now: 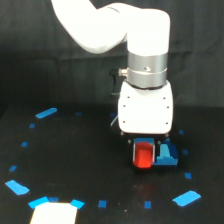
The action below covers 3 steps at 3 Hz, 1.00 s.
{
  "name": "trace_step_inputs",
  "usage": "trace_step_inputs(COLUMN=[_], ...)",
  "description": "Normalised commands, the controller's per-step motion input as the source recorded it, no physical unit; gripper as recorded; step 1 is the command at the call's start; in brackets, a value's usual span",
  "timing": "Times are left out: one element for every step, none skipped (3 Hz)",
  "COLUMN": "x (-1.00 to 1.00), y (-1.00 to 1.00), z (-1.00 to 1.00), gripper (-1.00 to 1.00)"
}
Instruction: Pick up the red object from the table
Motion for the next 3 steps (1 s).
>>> trace_step_inputs(x=[-0.23, 0.14, 0.13], y=[-0.22, -0.08, -0.16], z=[1.00, 1.00, 1.00], gripper=[-1.00, -1.00, -0.24])
